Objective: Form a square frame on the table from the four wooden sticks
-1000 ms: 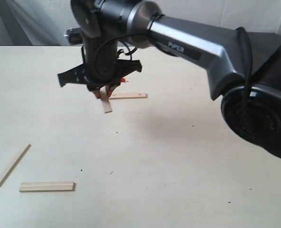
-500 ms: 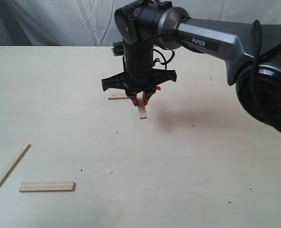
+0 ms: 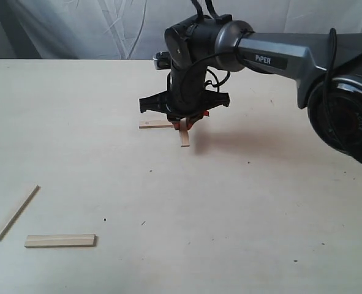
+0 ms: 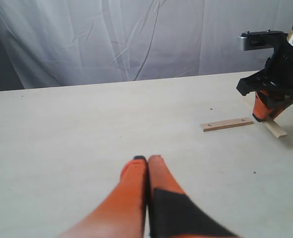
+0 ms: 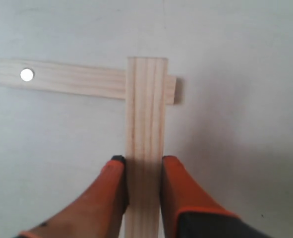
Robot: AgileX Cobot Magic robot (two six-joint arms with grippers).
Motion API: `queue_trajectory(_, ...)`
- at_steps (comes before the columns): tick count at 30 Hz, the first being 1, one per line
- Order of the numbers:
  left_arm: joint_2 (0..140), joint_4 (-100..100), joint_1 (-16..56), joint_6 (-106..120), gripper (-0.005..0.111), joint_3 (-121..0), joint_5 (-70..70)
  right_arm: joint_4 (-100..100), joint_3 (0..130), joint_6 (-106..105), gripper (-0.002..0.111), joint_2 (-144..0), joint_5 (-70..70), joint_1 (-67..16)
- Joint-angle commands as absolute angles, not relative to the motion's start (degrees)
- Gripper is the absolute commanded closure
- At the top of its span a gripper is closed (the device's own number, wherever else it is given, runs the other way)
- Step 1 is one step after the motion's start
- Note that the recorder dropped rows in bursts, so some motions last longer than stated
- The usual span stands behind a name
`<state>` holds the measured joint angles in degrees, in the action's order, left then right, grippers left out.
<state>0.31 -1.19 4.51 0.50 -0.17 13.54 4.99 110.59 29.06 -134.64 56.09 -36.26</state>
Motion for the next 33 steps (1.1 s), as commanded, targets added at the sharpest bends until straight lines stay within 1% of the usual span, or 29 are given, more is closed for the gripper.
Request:
queue_trajectory(1, 0.0, -1.2, 4.2, 0.5, 0.107, 0.0, 13.3, 6.6, 110.4, 29.1, 0.107, -136.6, 54.4, -35.9)
queue_trajectory(13, 0.0, -1.2, 4.2, 0.5, 0.107, 0.0, 13.3, 8.0, 110.4, 29.8, 0.107, -138.3, 55.3, -35.9)
queue_trajectory(14, 0.0, -1.2, 4.2, 0.5, 0.107, 0.0, 13.3, 7.6, 110.4, 30.4, 0.105, -138.3, 55.3, -35.9)
queue_trajectory(16, 0.0, -1.2, 4.2, 0.5, 0.107, 0.0, 13.3, 7.5, 110.4, 30.7, 0.091, -138.2, 55.5, -35.9)
queue_trajectory(17, 0.0, -1.2, 4.2, 0.5, 0.107, 0.0, 13.3, 7.3, 110.4, 30.9, 0.08, -138.2, 55.5, -35.9)
queue_trajectory(19, 0.0, -1.2, 4.2, 0.5, 0.107, 0.0, 13.3, 6.8, 110.4, 32.0, 0.067, -138.1, 55.5, -35.9)
queue_trajectory(23, 0.0, -1.2, 4.2, 0.5, 0.107, 0.0, 13.3, 5.5, 110.7, 32.0, 0.065, -135.6, 56.5, -35.9)
queue_trajectory(24, 0.0, -1.2, 4.2, 0.5, 0.107, 0.0, 13.3, 4.6, 111.3, 28.4, 0.066, -133.9, 57.7, -35.6)
queue_trajectory(26, 0.0, -1.2, 4.2, 0.5, 0.107, 0.0, 13.3, -2.1, 111.3, 13.0, 0.066, -130.5, 62.3, -33.6)
queue_trajectory(28, 0.0, -1.2, 4.2, 0.5, 0.107, 0.0, 13.3, -6.4, 110.4, 6.0, 0.069, -129.0, 66.3, -31.2)
queue_trajectory(30, 0.0, -1.2, 4.2, 0.5, 0.107, 0.0, 13.3, -9.3, 107.6, 3.3, 0.081, -127.3, 66.4, -27.7)
queue_trajectory(31, 0.0, -1.2, 4.2, 0.5, 0.107, 0.0, 13.3, -12.3, 104.7, 0.0, 0.094, -126.3, 65.1, -25.4)
queue_trajectory(32, 0.0, -1.2, 4.2, 0.5, 0.107, 0.0, 13.3, -14.2, 102.8, -1.9, 0.102, -125.8, 64.4, -24.3)
queue_trajectory(33, 0.0, -0.3, 4.2, 0.5, 0.107, 0.0, 13.3, -17.7, 98.7, -4.0, 0.108, -124.5, 61.7, -22.4)
